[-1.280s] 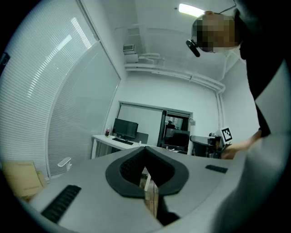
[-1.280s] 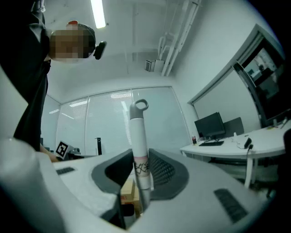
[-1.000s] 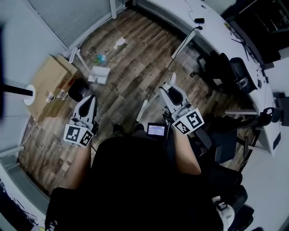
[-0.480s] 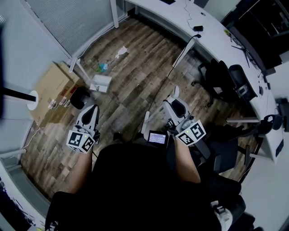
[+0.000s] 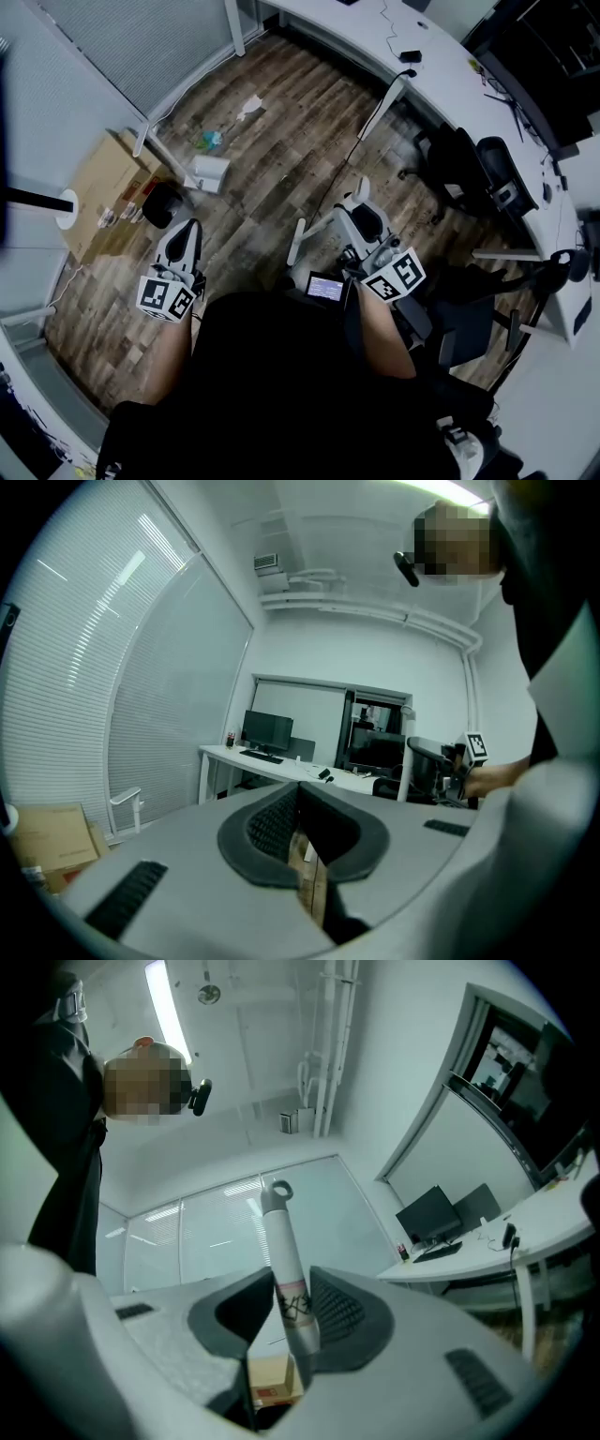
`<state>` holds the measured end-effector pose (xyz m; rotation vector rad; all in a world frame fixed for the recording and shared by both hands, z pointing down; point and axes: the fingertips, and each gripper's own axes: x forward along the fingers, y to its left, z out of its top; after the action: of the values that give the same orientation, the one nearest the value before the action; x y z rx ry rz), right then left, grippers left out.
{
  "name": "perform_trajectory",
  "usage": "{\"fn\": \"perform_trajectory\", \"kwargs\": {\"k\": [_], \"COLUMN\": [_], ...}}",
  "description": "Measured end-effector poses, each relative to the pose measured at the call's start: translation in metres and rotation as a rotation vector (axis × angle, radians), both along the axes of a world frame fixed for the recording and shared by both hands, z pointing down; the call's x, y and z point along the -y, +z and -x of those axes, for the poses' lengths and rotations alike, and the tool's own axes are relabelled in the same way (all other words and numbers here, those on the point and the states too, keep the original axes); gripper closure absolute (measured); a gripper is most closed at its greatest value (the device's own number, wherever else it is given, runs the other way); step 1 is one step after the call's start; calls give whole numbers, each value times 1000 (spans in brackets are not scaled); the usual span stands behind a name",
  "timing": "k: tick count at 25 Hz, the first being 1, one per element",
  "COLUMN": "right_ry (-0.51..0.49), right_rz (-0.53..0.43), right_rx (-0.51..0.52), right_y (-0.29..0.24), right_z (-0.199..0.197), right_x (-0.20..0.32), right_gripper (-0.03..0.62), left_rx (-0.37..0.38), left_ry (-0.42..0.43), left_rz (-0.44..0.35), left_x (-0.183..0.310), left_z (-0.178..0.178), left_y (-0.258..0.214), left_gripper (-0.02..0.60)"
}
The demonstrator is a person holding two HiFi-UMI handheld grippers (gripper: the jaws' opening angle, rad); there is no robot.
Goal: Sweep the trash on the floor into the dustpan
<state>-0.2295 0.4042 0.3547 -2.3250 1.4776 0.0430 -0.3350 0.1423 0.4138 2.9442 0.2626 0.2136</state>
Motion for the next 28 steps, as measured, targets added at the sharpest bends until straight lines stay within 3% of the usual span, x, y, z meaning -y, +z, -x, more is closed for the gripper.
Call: {"fn": "perform_trajectory", "kwargs": {"k": [9,17,24,28], "right_ry": [20,-82,-54,-54], "right_rz": [24,50,94,127], "right_rx": [70,107,50,-1], "right_y": [25,32,10,-4], "right_z": [-77,-179,-273,-316], "right_x": [35,101,161,200], "right_gripper": [479,476,476,476], "left_rx": [11,7,13,3], "left_ry": [-81,-152,-161,-201], "left_rz": [4,67,78,72], "left_x": [63,172,251,288], "left_z": [-43,-143,-225,-253], "left_y": [18,35,33,30], "left_gripper": [586,586,586,586]}}
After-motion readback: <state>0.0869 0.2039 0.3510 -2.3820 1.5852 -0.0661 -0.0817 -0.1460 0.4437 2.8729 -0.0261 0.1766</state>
